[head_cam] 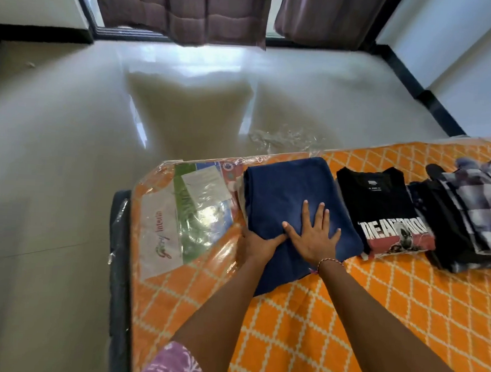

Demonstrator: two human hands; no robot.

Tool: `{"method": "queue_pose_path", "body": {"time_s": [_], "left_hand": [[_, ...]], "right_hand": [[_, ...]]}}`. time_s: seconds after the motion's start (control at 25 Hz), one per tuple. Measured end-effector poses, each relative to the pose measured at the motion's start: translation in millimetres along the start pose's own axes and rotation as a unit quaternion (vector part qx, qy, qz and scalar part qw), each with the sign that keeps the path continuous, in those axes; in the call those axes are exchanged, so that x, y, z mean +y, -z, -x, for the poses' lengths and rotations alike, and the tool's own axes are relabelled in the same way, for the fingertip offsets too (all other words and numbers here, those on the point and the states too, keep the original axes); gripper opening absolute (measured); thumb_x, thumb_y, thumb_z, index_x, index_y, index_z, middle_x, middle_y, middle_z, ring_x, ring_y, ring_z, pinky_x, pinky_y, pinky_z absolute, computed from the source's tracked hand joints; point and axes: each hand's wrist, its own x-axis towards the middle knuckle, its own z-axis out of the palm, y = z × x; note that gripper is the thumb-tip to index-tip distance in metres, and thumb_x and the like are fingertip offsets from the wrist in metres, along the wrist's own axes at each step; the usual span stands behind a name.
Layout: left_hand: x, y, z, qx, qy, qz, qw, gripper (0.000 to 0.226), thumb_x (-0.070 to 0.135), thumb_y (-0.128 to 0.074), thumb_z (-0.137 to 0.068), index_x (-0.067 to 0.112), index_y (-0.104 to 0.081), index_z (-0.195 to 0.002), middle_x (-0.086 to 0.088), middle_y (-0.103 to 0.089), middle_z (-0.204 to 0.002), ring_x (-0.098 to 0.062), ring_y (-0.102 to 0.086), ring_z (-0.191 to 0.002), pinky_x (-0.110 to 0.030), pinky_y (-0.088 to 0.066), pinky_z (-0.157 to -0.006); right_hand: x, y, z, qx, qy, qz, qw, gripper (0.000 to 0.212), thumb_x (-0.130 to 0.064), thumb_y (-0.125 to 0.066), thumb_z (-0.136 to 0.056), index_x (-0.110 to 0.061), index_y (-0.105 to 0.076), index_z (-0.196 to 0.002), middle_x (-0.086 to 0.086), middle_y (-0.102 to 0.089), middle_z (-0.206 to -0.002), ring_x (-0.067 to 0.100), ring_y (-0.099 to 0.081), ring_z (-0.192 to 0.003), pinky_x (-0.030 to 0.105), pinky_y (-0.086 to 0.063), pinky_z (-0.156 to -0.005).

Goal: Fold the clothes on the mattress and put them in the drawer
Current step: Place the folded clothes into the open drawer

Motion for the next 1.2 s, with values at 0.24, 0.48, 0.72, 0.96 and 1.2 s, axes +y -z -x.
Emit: {"method": "queue_pose_path", "body": {"time_s": [0.24, 0.48, 0.72, 0.96, 1.2], "left_hand": [[-8, 9, -8, -0.055, 0.006, 0.122, 0.991, 0.066, 0.022, -0.084, -0.068, 0.014, -0.053, -0.125, -0.005, -0.061, -0.126, -0.027, -0.06, -0.11, -0.039, -0.05, -0.094], [-47, 124, 36, -0.102, -0.027, 0.085, 0.991, 0.05, 0.016, -0.086, -0.066, 0.025, -0.062, -0.109, 0.005, -0.071, -0.105, -0.014, -0.067, -0.096, -0.024, -0.053, -0.07], [-58, 185, 54, -0.148, 0.026, 0.145, 0.978, 0.037, 0.029, -0.07, -0.081, 0.023, -0.059, -0.115, 0.007, -0.072, -0.105, -0.008, -0.069, -0.093, -0.017, -0.054, -0.067], [-47, 169, 55, -0.122, 0.046, 0.192, 0.973, 0.046, 0.028, -0.074, -0.08, 0.015, -0.06, -0.123, -0.004, -0.07, -0.113, -0.021, -0.067, -0.102, -0.033, -0.054, -0.085], [-16, 206, 82, -0.092, 0.055, 0.211, 0.971, 0.051, 0.028, -0.079, -0.075, 0.009, -0.063, -0.119, -0.006, -0.07, -0.11, -0.023, -0.066, -0.1, -0.035, -0.054, -0.087]], "right_hand": [[6, 10, 5, 0.05, 0.025, 0.075, 0.996, 0.066, -0.063, -0.026, -0.094, -0.034, -0.012, -0.151, 0.006, -0.016, -0.158, 0.029, -0.021, -0.14, 0.052, -0.025, -0.106], [8, 7, 44, 0.089, -0.065, -0.211, 0.971, 0.085, -0.059, -0.057, -0.084, -0.017, -0.023, -0.149, 0.012, -0.024, -0.155, 0.031, -0.026, -0.14, 0.049, -0.027, -0.109], [-25, -46, 90, -0.07, -0.093, -0.5, 0.858, 0.076, -0.062, -0.068, -0.068, -0.027, -0.045, -0.13, 0.002, -0.053, -0.135, 0.023, -0.057, -0.112, 0.045, -0.047, -0.096], [-21, -39, 102, -0.171, -0.189, -0.511, 0.821, 0.079, -0.065, -0.068, -0.064, -0.007, -0.06, -0.118, 0.009, -0.066, -0.114, 0.031, -0.064, -0.097, 0.049, -0.049, -0.093], [-57, 0, 128, -0.133, -0.191, -0.568, 0.789, 0.054, -0.05, -0.074, -0.072, -0.008, -0.066, -0.104, 0.011, -0.068, -0.109, 0.033, -0.064, -0.097, 0.048, -0.051, -0.091]]}}
